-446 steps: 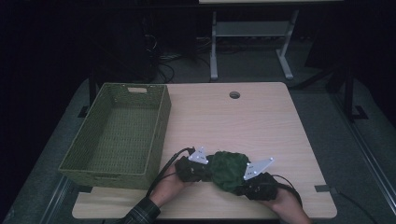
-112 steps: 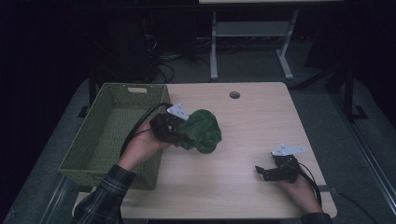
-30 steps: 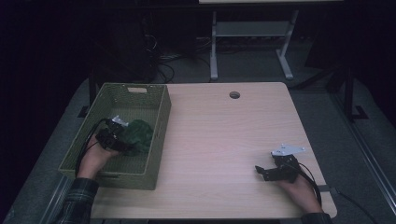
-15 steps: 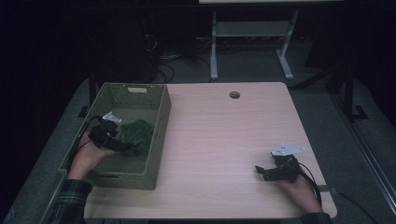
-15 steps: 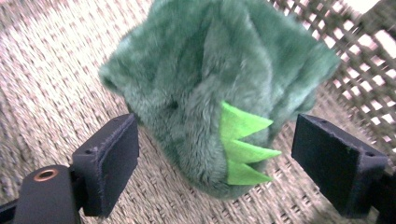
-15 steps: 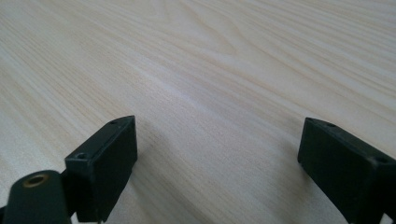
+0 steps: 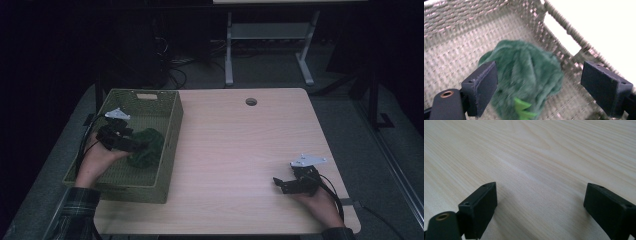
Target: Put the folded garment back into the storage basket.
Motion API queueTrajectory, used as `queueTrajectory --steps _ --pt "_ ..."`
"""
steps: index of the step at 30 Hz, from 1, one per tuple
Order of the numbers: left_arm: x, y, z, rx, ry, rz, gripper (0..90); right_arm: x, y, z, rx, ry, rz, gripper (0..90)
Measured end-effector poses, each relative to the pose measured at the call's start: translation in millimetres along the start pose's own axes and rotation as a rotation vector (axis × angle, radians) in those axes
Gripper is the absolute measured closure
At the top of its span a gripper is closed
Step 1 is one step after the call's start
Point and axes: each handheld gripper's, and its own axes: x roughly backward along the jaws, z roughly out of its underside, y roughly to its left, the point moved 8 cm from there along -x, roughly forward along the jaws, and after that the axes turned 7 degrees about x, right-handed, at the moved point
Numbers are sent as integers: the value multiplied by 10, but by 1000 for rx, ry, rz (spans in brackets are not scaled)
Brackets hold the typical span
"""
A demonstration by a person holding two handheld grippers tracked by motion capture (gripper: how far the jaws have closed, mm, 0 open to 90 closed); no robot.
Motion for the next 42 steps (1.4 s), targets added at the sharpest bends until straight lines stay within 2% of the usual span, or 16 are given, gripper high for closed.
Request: queueTrajectory --steps 3,9,14,15,24,31,37,42 --pt "2 -40 -40 -4 -8 9 136 0 -1 1 2 1 0 114" --pt "-10 -278 -204 -7 -62 55 136 0 2 1 -1 2 -1 112" --pt "-32 -490 -323 -26 -98 88 137 -1 0 0 1 0 -1 112" --pt "-32 -490 -323 -26 -98 88 139 -1 -1 0 2 0 0 112" --pt "-246 -1011 -447 -94 -109 159 139 -1 -1 0 2 0 0 112" --pt "-427 -1371 -480 -134 -117 204 140 -1 0 0 2 0 -1 111" --pt "-599 -1640 -416 -150 -116 241 140 -1 1 0 1 1 -1 110" --pt "-736 -1766 -338 -155 -122 253 141 -1 1 0 2 1 -1 111"
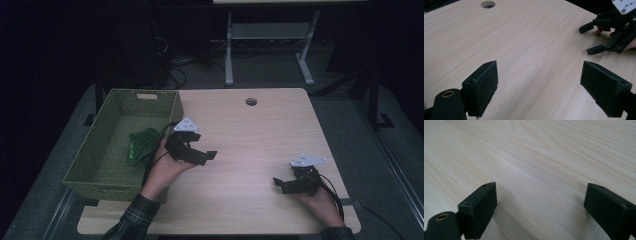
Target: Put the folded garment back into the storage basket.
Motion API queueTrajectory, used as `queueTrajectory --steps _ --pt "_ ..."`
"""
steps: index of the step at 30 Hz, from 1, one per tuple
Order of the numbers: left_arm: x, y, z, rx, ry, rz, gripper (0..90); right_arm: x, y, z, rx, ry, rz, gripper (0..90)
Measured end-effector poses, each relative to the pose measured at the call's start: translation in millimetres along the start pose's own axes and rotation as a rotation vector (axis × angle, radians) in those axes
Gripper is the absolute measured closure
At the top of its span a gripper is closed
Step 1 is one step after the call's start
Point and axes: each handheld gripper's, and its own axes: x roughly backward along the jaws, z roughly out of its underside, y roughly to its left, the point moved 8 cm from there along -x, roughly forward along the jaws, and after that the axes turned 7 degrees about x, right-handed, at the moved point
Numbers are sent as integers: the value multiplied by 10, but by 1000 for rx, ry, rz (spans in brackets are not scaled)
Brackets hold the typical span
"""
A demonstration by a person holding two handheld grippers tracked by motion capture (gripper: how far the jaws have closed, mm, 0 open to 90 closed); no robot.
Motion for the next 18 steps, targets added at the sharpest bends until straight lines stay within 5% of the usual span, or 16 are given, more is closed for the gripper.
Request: queueTrajectory --steps 7,18 --pt "-259 -85 229 -8 1 -3 141 0 0 0 0 0 0 110" --pt "-579 -36 600 -22 39 -38 140 1 0 1 1 1 0 111"
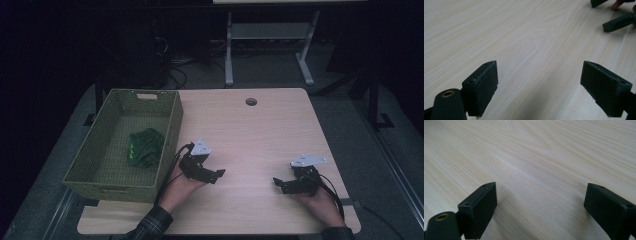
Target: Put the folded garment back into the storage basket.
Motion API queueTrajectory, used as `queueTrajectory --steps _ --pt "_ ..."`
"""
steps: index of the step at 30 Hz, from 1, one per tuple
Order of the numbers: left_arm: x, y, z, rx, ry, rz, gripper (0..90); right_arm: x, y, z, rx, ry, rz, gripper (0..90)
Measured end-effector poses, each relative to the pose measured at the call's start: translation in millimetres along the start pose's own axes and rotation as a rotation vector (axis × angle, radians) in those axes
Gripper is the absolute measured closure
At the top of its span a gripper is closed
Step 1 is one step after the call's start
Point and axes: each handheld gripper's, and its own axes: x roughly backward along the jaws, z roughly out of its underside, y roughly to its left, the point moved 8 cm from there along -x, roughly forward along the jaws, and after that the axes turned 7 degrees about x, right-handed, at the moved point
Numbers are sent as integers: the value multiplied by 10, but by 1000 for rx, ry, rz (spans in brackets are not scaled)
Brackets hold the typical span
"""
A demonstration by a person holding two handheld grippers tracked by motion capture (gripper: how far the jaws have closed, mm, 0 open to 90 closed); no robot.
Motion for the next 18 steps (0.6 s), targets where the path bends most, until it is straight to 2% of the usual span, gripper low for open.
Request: queueTrajectory --steps 6,8,10,15,18 --pt "-175 4 140 -19 22 -30 132 0 0 0 1 0 0 110" --pt "-245 9 208 -23 60 -32 130 0 0 0 0 0 0 110" --pt "-295 14 254 -29 76 -38 129 0 0 0 0 0 0 110" --pt "-318 22 274 -49 50 -47 126 0 0 1 0 0 0 110" --pt "-317 20 279 -47 40 -45 126 0 0 1 1 0 0 111"
